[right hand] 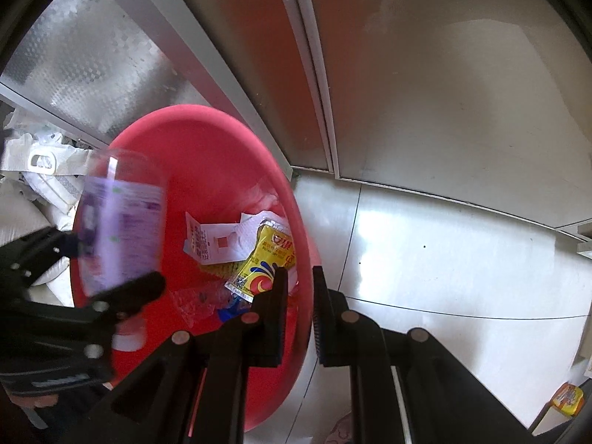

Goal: Collect trash

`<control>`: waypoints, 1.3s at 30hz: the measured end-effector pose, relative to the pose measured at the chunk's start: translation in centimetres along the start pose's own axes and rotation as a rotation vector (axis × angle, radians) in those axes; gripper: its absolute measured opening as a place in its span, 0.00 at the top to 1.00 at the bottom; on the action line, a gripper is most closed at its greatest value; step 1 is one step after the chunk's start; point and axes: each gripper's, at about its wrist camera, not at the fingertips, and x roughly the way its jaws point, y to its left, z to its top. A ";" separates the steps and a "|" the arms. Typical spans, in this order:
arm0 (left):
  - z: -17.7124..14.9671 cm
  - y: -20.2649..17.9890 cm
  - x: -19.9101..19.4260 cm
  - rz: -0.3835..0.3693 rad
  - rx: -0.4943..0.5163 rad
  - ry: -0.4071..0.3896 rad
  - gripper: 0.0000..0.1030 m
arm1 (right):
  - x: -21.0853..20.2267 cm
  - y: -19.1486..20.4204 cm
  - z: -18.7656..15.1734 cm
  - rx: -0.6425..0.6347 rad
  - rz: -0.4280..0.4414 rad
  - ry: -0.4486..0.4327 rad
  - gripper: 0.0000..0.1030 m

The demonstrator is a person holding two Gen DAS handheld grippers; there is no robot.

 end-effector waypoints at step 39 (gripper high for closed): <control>-3.2 -9.4 -47.1 0.071 -0.296 -0.154 0.00 | -44.5 10.0 0.7 -0.248 0.008 -0.108 0.24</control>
